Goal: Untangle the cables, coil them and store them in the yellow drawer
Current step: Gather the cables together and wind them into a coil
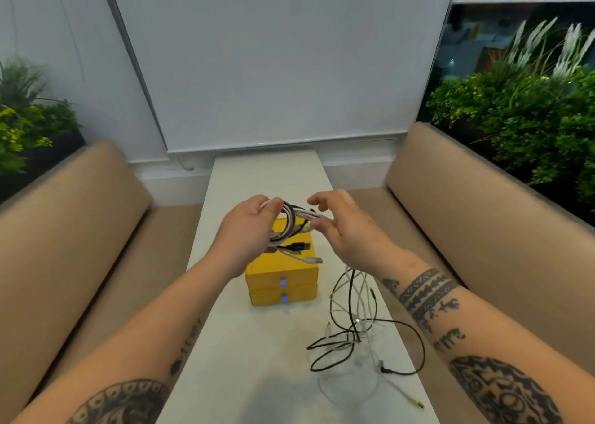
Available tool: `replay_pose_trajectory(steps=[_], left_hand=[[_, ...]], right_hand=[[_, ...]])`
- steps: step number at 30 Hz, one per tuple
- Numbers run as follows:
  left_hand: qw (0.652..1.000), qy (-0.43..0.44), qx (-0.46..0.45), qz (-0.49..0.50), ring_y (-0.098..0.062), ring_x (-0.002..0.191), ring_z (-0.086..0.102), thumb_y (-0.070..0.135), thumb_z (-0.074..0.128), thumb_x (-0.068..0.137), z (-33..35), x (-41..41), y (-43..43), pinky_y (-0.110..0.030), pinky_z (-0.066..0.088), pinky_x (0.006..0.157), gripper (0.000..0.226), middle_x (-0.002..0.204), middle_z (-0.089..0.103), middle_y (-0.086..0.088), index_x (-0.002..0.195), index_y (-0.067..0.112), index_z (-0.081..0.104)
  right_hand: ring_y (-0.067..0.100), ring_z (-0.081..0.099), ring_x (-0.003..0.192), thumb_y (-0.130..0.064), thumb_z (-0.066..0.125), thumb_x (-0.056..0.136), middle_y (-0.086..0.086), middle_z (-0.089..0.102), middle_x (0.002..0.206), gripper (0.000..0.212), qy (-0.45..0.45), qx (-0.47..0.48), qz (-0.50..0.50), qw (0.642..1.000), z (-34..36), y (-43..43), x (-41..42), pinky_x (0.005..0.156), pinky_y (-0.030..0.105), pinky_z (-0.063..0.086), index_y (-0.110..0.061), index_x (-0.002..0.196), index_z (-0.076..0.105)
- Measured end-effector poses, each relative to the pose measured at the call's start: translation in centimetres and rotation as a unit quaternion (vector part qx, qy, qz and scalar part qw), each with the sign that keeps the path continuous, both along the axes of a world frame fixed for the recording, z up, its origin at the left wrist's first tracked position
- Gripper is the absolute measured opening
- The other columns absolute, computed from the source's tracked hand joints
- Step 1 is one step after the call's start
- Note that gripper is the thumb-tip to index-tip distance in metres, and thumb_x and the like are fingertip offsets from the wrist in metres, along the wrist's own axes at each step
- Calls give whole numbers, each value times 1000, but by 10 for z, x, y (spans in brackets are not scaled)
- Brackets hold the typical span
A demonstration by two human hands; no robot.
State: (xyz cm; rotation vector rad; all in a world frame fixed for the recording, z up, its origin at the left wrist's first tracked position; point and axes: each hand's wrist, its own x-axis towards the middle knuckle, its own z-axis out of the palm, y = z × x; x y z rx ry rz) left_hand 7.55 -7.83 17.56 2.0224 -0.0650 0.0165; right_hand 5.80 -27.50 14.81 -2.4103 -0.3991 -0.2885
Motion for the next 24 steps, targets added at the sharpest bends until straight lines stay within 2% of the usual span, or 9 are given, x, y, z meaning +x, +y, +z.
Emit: replay_pose_trajectory(steps=[2,4,7,10,13,16,18,21,24], left_hand=[[999,-24,30,20,-16,73,59,40,46,103,4,4,3,-17,47,44,33,91,61,-8,94,13,63],[993,-63,94,32,-18,70,54,42,45,103,4,7,2,-26,39,47,39,84,60,-8,92,9,61],[989,-97,105,49,-25,70,50,44,44,102,-2,7,-3,-36,35,58,42,75,57,-9,89,6,58],[990,-118,38,74,-27,70,50,41,47,102,-9,4,-7,-36,36,59,37,75,58,-10,83,11,56],[983,-147,-32,105,-24,68,48,39,48,102,-14,-3,-16,-37,37,59,35,73,58,-10,78,14,51],[973,-118,-127,149,-33,75,57,44,46,103,-20,-11,-29,-45,47,67,39,79,64,-14,81,13,53],[964,-84,-182,173,-35,83,62,52,45,99,-25,-13,-35,-53,52,77,40,82,66,-13,84,17,56],[946,-46,-267,178,-27,79,64,58,45,92,-26,-11,-38,-56,56,85,35,75,65,1,80,28,59],[923,-23,-338,179,-18,79,62,49,44,102,-23,-12,-44,-48,54,85,33,77,64,3,83,26,58]], right_hand=[[0,49,80,-35,46,104,-13,49,103,27,-18,-24,-20,999,0,0,0,70,27,35,-23,128,51],[6,49,71,-37,41,106,-14,54,83,21,23,-31,-30,999,3,2,4,62,29,34,-22,111,56],[9,40,52,-34,39,106,-6,48,65,31,211,159,-22,964,10,5,15,48,26,32,-17,89,59],[6,23,37,-38,39,106,-8,32,54,37,441,425,-1,791,17,6,21,34,19,19,-19,78,53],[5,24,31,-36,41,101,-11,29,45,34,562,535,80,625,14,5,21,34,16,25,-21,72,50],[7,18,35,-39,47,98,-9,33,43,32,585,583,144,546,-4,9,14,44,19,37,-21,73,54],[7,17,36,-50,47,98,-8,31,44,39,566,602,135,547,-10,16,10,43,20,40,-21,74,57],[5,18,33,-77,47,80,-9,22,47,58,524,603,77,596,-7,26,4,38,17,29,-20,83,56],[5,18,37,-80,59,64,-10,19,57,73,468,559,36,684,-3,34,2,39,18,23,-17,100,54]])
